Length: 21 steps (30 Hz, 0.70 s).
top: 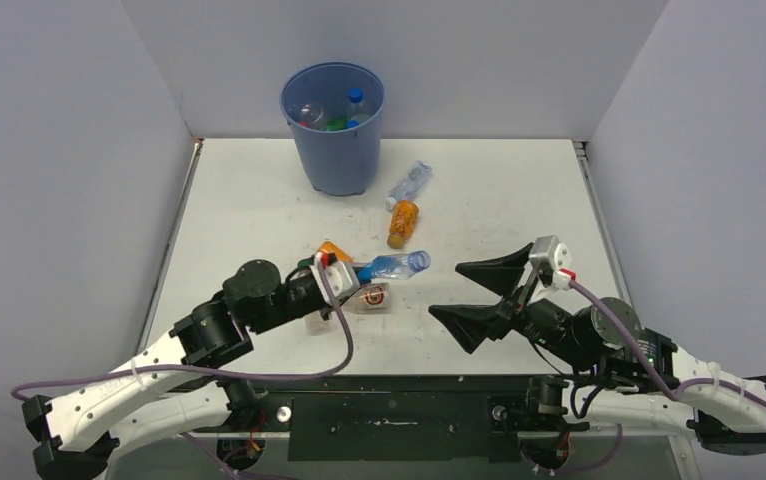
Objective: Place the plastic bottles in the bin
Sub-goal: Place the plastic bottle in the trash bin.
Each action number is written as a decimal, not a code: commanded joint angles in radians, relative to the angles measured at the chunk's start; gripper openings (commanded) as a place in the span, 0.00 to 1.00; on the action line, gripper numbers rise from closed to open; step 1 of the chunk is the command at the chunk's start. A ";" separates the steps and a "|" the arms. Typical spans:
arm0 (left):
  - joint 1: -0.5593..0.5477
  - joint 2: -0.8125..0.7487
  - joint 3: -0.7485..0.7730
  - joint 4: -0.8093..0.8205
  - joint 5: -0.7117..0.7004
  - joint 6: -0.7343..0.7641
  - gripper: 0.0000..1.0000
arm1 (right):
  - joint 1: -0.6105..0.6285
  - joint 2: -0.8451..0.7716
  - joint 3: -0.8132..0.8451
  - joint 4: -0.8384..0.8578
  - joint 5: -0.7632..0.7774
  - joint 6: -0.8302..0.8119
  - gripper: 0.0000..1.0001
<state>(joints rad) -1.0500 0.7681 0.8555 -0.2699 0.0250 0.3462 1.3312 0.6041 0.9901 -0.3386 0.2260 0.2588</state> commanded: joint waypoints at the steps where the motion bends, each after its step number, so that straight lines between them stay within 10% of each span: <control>1: 0.114 -0.042 -0.022 0.278 0.202 -0.425 0.00 | 0.006 -0.078 -0.145 0.257 -0.059 -0.038 0.90; 12: 0.134 0.027 -0.264 1.062 0.428 -1.055 0.00 | 0.006 -0.097 -0.336 0.572 -0.061 -0.027 0.93; 16: 0.133 0.069 -0.273 1.152 0.444 -1.129 0.00 | 0.004 -0.067 -0.353 0.664 -0.069 -0.003 0.98; 21: 0.133 0.076 -0.284 1.204 0.452 -1.168 0.00 | 0.005 -0.025 -0.339 0.687 -0.069 0.014 0.83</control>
<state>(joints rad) -0.9127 0.8463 0.5690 0.7525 0.4252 -0.7277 1.3304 0.5365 0.6395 0.2470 0.1814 0.2466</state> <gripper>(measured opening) 0.155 0.869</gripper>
